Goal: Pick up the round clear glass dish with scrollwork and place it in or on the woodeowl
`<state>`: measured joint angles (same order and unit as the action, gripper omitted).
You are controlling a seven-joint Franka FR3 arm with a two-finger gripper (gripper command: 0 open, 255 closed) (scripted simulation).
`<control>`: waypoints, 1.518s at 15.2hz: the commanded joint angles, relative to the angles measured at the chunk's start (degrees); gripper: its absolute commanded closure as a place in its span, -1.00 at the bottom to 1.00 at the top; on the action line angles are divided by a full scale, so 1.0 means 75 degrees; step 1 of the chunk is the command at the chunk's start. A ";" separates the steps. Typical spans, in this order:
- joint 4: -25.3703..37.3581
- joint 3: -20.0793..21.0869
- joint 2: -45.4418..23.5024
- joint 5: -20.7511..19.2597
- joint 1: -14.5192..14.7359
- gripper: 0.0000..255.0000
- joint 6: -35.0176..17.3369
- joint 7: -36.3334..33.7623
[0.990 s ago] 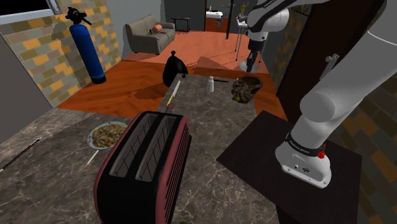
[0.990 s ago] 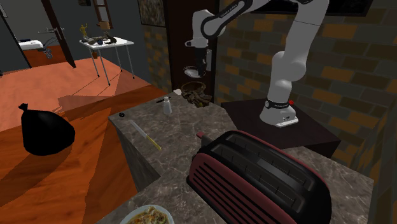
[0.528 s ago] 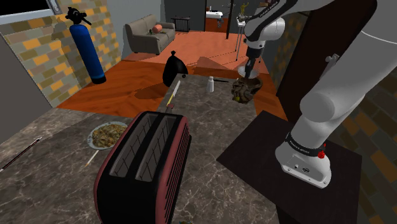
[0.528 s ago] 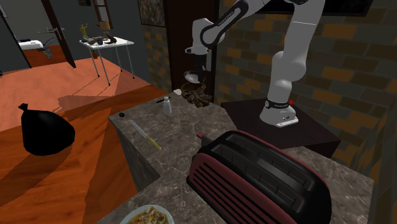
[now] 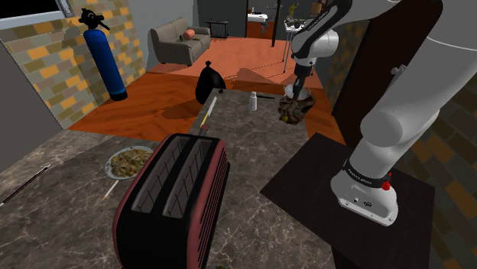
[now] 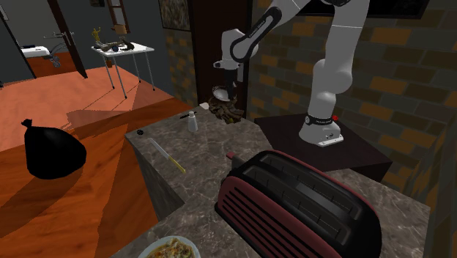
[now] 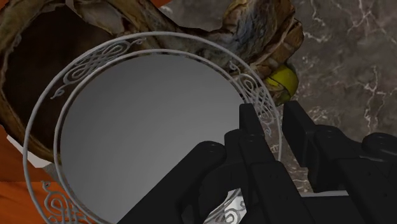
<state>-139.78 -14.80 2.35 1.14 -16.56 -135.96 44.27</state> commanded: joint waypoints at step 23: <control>0.0392 0.0020 0.0645 -0.0222 -0.0026 -1.00 0.1011 -0.0165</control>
